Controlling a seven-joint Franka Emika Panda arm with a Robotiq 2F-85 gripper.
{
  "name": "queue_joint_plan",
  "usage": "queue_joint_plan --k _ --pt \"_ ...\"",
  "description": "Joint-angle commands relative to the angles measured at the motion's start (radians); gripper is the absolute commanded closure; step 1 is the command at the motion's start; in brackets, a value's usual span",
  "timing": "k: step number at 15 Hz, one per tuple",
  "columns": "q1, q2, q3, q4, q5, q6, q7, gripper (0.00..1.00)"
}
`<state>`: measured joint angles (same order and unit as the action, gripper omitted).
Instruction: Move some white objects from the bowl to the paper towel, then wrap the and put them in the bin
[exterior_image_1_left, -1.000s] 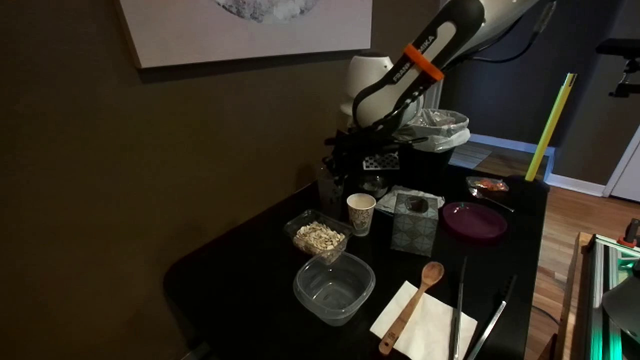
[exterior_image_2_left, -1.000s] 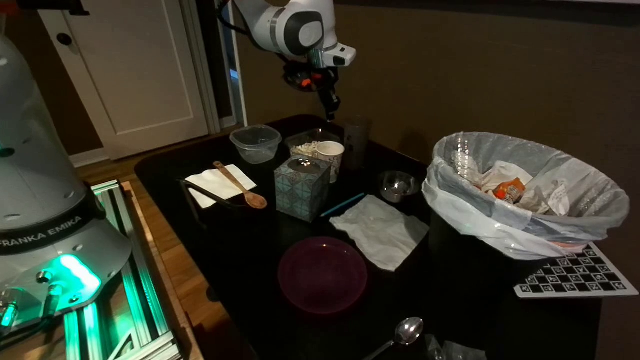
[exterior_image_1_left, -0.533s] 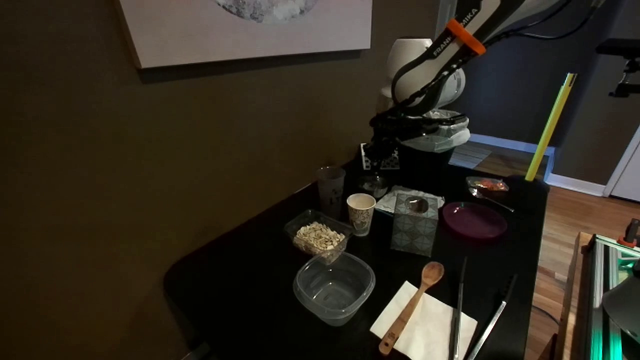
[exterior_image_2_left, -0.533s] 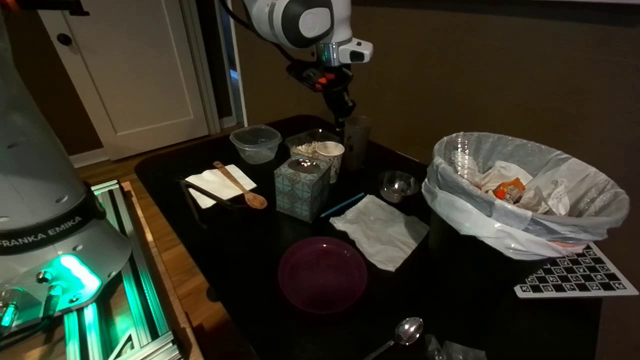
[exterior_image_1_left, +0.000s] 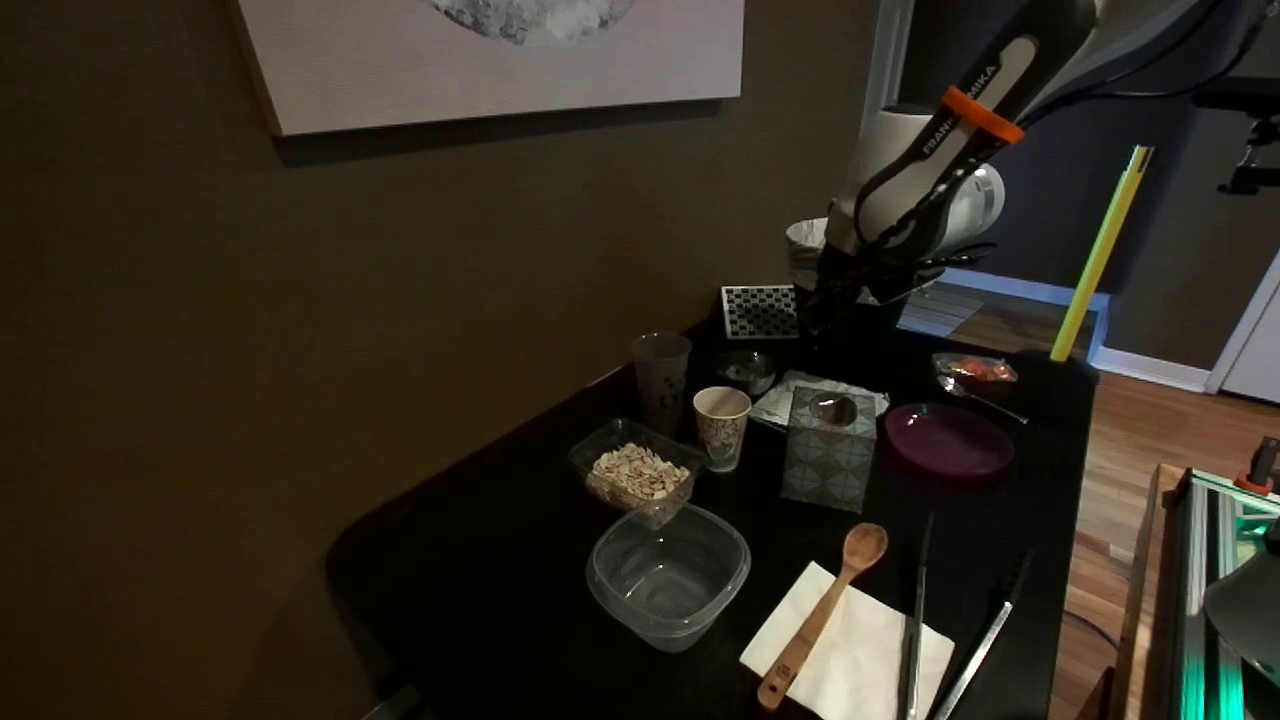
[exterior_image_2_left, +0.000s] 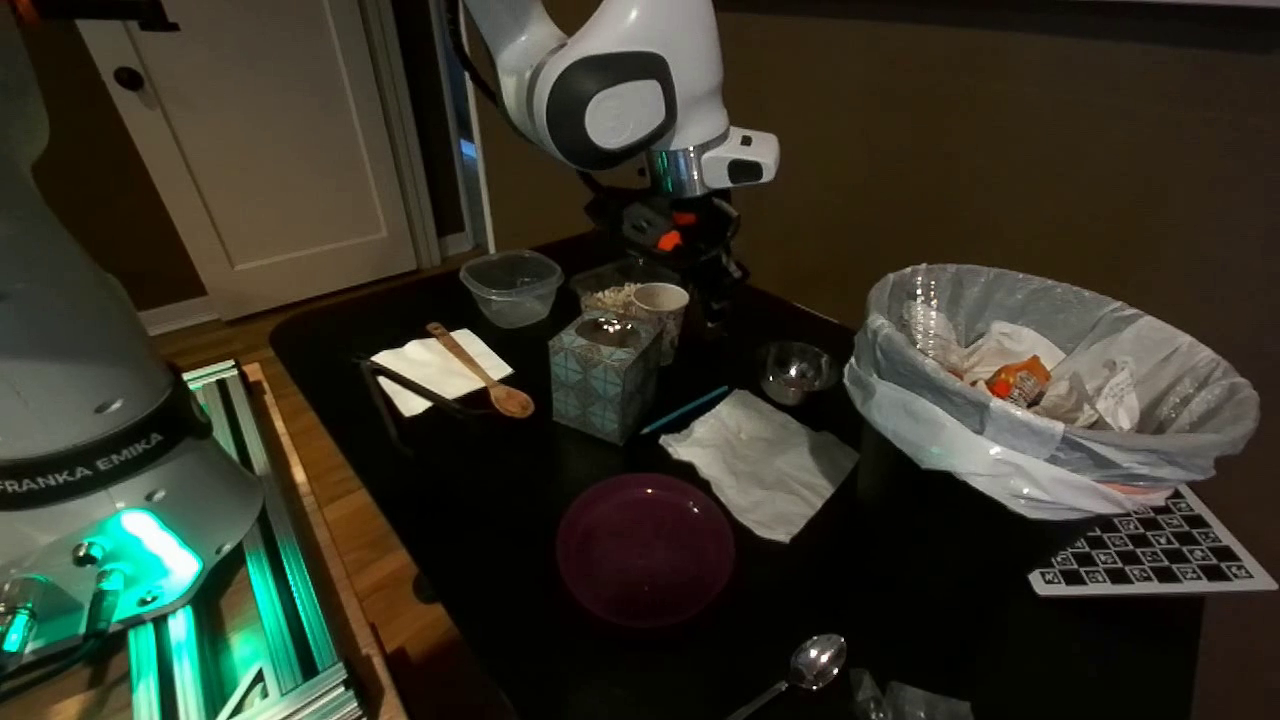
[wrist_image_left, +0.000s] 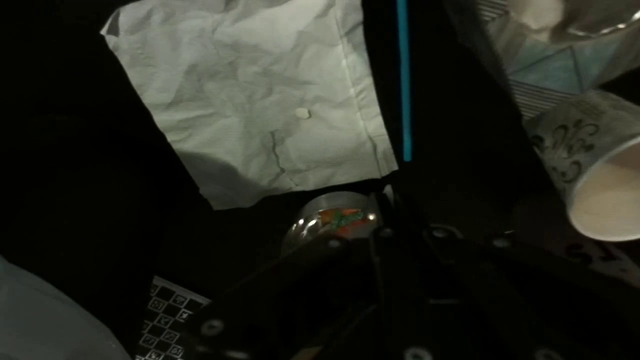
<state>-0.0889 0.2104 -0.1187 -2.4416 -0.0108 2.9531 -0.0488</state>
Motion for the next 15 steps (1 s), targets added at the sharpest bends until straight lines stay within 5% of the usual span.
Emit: queue_joint_plan --k 1,5,15 --pt "-0.041 0.062 -0.025 -0.038 -0.025 0.118 -0.032 0.98" --pt "-0.102 0.156 -0.006 -0.029 0.008 0.188 -0.038 0.98" --pt "-0.126 0.388 -0.04 0.076 0.01 0.365 0.001 0.98"
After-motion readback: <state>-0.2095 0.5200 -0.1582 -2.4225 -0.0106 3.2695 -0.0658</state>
